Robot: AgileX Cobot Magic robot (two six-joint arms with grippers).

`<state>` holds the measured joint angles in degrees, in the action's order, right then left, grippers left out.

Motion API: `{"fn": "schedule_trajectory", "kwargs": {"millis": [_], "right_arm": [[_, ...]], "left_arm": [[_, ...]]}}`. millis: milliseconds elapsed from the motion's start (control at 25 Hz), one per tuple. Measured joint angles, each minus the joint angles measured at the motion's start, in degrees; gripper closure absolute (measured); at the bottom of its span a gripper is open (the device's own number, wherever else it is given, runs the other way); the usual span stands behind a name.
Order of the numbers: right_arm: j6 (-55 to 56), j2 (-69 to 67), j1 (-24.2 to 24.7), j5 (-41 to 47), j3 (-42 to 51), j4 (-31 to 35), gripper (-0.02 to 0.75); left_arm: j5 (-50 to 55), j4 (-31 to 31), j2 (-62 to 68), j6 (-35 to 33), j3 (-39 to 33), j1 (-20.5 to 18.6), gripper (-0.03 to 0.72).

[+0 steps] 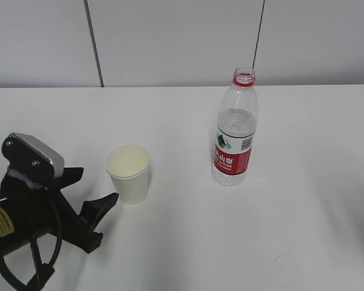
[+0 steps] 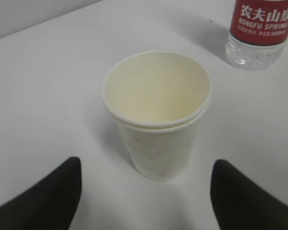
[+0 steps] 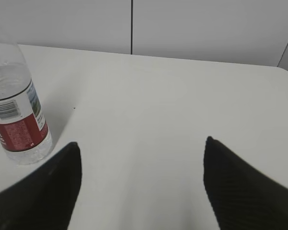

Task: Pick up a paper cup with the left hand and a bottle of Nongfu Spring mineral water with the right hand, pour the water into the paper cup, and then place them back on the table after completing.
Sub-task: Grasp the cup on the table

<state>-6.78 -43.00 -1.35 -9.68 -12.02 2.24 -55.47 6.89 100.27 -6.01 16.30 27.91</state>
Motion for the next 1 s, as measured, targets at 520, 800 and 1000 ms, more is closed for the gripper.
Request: {"fn": "schedule_trajectory", "kwargs": {"millis": [520, 800, 1000], "right_arm": [[0.1, 0.0, 0.0, 0.0, 0.0, 0.0, 0.15], [0.1, -1.0, 0.0, 0.0, 0.0, 0.0, 0.15], [0.1, -1.0, 0.0, 0.0, 0.0, 0.0, 0.15]], "left_arm": [[-7.5, 0.9, 9.8, 5.7, 3.4, 0.0, 0.081], [-5.1, 3.7, 11.7, 6.0, 9.3, 0.0, 0.08], [-3.6, 4.3, 13.4, 6.0, 13.0, 0.0, 0.08]]}}
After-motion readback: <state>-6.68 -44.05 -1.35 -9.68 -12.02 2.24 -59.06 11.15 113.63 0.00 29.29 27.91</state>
